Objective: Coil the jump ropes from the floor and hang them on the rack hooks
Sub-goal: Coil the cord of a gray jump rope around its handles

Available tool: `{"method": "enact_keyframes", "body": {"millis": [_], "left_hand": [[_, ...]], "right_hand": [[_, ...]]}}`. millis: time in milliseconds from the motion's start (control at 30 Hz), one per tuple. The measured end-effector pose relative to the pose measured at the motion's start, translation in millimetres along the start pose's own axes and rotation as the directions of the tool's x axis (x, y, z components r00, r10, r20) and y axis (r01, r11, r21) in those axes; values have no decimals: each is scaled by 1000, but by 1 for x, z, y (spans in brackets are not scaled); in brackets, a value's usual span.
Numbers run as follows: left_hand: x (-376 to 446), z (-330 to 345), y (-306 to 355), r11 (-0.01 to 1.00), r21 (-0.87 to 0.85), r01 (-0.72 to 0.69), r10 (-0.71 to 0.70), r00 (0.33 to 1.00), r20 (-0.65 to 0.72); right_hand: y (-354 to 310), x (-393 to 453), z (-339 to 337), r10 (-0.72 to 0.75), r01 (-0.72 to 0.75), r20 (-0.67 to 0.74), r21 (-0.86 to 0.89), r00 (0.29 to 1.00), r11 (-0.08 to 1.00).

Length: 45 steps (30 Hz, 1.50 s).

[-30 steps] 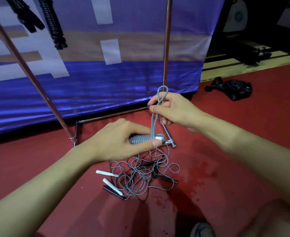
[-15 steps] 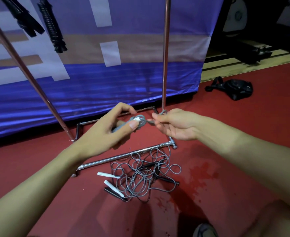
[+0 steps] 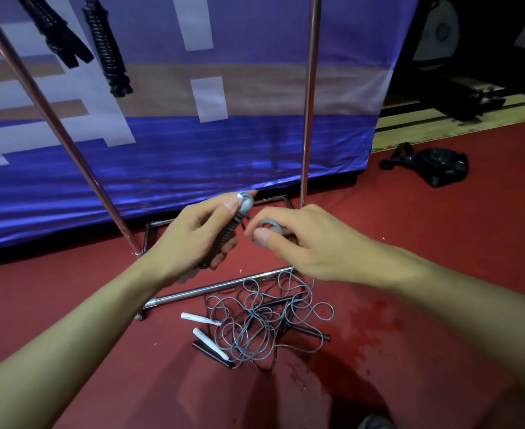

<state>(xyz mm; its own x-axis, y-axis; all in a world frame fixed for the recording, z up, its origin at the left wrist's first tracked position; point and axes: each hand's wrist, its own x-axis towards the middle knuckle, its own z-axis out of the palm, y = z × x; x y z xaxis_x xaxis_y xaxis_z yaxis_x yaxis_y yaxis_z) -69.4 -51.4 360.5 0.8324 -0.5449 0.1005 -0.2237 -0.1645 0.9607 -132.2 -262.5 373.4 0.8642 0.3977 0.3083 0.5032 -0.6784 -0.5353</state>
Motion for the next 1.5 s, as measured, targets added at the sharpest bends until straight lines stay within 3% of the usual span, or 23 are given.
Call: {"method": "enact_keyframes", "body": {"millis": [100, 200, 267, 367, 600, 933, 1167, 1300, 1400, 1500], "left_hand": [[-1, 5, 2, 1000, -19, 4, -4, 1000, 12], [-1, 7, 2, 999, -45, -1, 2, 1000, 25], [-1, 5, 2, 999, -38, -6, 7, 999, 35], [-3, 5, 4, 999, 24, -44, 42, 997, 59], [-4, 13, 10, 946, 291, -140, 145, 989, 3], [-2, 10, 12, 776, 617, -131, 201, 979, -45], [0, 18, 15, 839, 532, -115, 184, 980, -78], [-1, 19, 12, 834, 543, -93, 146, 988, -55], [0, 18, 9, 826, 557, -88, 143, 988, -55], [1, 17, 9, 822, 562, -92, 149, 987, -57]], "right_hand": [[-4, 1, 4, 45, -99, 173, 319, 984, 943], [-3, 0, 4, 89, -242, 265, 632, 960, 736], [-4, -1, 1, 108, -298, 302, 703, 947, 646], [-3, 2, -4, 223, -303, 208, 561, 952, 771], [-8, 6, -11, 339, -342, 60, 273, 939, 899], [-21, 8, -17, 439, -428, -44, 161, 897, 890], [-26, 7, -20, 304, -308, -125, -13, 944, 951], [-19, 8, -14, 292, -261, 70, -290, 954, 921], [-18, 9, -18, 335, -294, 158, -234, 929, 927], [-18, 13, -26, 310, -300, 71, -129, 948, 945]]}}
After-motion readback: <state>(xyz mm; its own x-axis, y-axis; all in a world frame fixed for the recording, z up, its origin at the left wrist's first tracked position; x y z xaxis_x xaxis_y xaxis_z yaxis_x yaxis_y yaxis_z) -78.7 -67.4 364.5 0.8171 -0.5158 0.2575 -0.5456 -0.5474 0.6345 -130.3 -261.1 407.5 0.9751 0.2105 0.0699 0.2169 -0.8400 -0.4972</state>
